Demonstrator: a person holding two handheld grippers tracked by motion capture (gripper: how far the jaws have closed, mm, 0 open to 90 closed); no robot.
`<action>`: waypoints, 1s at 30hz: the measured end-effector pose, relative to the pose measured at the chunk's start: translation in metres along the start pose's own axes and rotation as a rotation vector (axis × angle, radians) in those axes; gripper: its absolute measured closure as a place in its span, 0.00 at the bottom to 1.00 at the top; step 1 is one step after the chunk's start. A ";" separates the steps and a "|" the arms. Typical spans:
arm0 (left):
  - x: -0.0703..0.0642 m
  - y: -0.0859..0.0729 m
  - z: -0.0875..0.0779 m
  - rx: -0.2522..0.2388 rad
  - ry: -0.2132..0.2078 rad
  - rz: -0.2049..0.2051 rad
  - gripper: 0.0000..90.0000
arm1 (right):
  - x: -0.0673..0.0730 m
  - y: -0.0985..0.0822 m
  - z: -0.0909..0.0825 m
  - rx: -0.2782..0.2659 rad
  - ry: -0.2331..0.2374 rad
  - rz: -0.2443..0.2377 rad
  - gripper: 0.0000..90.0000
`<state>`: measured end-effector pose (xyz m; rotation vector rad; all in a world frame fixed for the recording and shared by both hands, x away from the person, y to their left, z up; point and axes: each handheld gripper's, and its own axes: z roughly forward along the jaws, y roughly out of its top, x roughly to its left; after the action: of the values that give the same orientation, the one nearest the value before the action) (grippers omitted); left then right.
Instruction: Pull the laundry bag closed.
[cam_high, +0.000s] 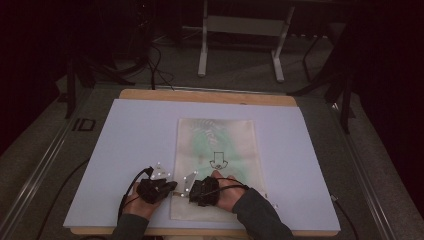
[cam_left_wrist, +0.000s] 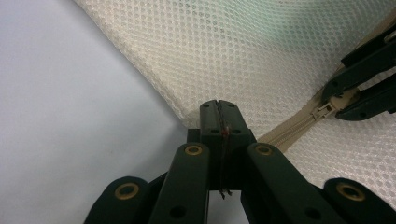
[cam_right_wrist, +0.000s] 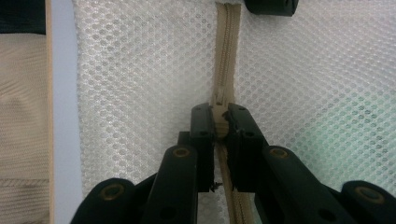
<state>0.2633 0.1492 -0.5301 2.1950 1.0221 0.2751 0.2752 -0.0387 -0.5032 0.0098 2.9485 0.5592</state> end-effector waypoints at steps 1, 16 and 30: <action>0.000 0.000 0.000 0.001 -0.001 -0.001 0.99 | 0.000 0.000 0.000 0.000 0.000 -0.001 0.91; 0.000 0.000 0.000 0.001 -0.001 -0.003 0.99 | 0.001 -0.004 -0.003 0.014 -0.001 -0.009 0.91; 0.001 0.000 0.000 -0.001 -0.003 -0.007 0.99 | 0.000 -0.006 -0.005 0.012 0.005 -0.002 0.91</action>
<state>0.2636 0.1497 -0.5302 2.1903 1.0279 0.2687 0.2746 -0.0462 -0.5010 0.0065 2.9565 0.5416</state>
